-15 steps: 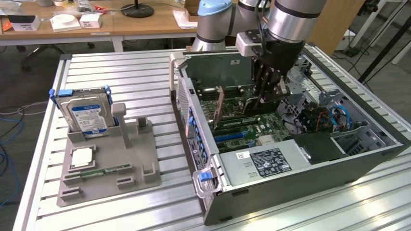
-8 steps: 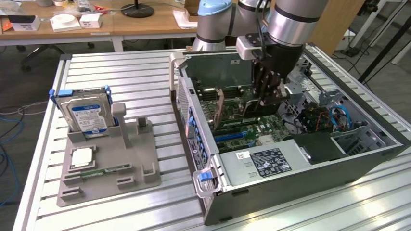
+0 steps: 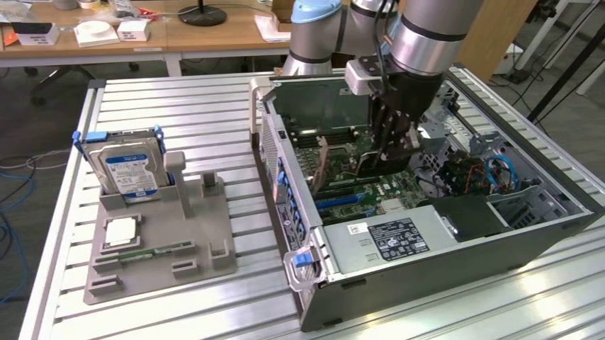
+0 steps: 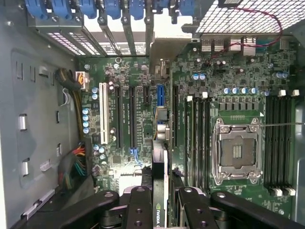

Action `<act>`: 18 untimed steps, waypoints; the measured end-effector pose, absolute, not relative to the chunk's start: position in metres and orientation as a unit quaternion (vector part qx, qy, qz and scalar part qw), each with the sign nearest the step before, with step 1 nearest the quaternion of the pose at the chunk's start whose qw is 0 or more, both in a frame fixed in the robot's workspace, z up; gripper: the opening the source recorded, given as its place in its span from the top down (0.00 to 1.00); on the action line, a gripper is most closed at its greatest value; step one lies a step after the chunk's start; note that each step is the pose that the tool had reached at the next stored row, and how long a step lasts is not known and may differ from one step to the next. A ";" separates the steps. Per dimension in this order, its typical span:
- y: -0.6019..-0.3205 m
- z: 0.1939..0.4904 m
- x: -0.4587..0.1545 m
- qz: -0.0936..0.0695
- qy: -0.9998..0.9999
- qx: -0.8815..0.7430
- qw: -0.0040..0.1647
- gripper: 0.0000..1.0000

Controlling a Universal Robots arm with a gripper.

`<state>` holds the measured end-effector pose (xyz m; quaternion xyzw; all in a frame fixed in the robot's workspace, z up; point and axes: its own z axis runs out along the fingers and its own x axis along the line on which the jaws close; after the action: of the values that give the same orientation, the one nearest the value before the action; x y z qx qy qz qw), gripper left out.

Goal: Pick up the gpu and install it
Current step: 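Insert the gpu into the slot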

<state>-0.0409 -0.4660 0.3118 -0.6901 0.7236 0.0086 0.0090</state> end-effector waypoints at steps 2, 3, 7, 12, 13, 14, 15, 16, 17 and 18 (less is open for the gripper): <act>-0.466 0.309 -0.043 0.009 0.724 -0.690 0.009 0.74; -0.466 0.308 -0.044 0.009 0.724 -0.690 0.009 0.74; -0.466 0.303 -0.048 0.009 0.724 -0.690 0.009 0.74; -0.466 0.297 -0.052 0.009 0.724 -0.690 0.009 0.74; -0.466 0.297 -0.052 0.009 0.724 -0.690 0.009 0.74; -0.466 0.296 -0.052 0.011 0.724 -0.690 0.007 0.74; -0.466 0.296 -0.052 0.013 0.724 -0.690 0.004 0.74; -0.466 0.296 -0.052 0.015 0.724 -0.690 0.002 0.74; -0.466 0.296 -0.052 0.016 0.724 -0.690 0.002 0.74; -0.466 0.296 -0.052 0.016 0.724 -0.690 0.002 0.74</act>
<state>-0.0525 -0.4660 0.2962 -0.6900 0.7237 0.0156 0.0016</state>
